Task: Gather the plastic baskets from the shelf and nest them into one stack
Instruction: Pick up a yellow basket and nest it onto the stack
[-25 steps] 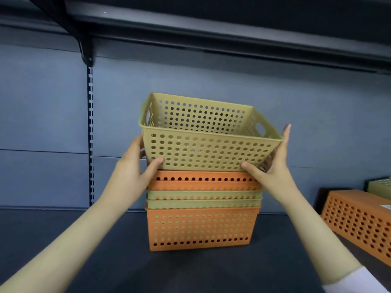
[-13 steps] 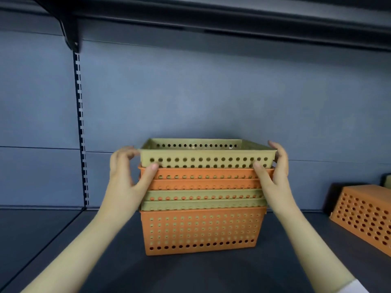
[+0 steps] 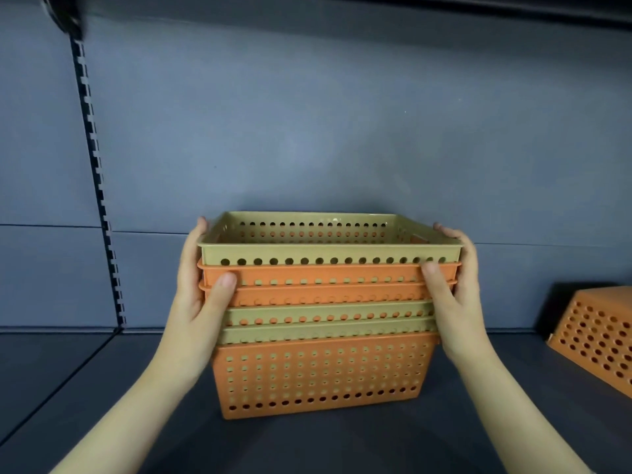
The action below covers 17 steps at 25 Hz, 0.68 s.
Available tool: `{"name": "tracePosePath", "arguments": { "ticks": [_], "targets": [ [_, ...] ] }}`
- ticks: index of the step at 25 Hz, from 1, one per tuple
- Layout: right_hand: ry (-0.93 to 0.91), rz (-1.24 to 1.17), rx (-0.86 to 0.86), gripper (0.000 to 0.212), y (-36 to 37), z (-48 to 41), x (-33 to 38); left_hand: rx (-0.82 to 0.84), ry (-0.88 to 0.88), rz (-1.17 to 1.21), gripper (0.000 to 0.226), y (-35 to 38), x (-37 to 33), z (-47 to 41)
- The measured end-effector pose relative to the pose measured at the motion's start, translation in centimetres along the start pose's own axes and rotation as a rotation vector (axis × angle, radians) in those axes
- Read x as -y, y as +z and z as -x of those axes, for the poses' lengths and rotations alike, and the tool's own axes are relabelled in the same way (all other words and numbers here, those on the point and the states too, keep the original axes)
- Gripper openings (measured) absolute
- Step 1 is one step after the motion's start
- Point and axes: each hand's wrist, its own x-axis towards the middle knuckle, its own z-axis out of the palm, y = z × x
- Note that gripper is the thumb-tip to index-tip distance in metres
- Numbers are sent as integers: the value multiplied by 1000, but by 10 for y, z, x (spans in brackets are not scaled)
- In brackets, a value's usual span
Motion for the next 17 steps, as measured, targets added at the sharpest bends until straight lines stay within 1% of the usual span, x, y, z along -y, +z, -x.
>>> {"name": "tracePosePath", "arguments": {
  "ticks": [1, 3, 4, 7, 9, 10, 12, 14, 16, 17],
  "targets": [
    [22, -11, -3, 58, 1, 2, -2, 10, -15, 21, 78, 1, 3, 4],
    [104, -47, -24, 58, 4, 8, -5, 9, -67, 83, 71, 4, 9, 10],
    [153, -70, -34, 60, 5, 11, -5, 4, -106, 116, 73, 5, 11, 13],
    [254, -130, -25, 80, 5, 14, -5, 27, -180, 140, 104, 3, 15, 18],
    [272, -152, -12, 84, 5, 15, -4, 34, -170, 85, 113, 1, 16, 19],
    [277, -154, -11, 86, 5, 14, -3, 28, -166, 63, 114, 1, 16, 19],
    [288, -143, -21, 90, 2, 12, -2, 23, -157, 37, 111, 4, 17, 18],
    [306, -131, -35, 90, -4, 11, -1, 30, -147, 10, 99, 11, 21, 17],
    [319, -108, -56, 81, -12, 12, 2, 60, -139, -50, 84, 21, 22, 13],
    [322, -97, -72, 73, -18, 13, 3, 75, -138, -89, 78, 27, 22, 11]
  ]
}}
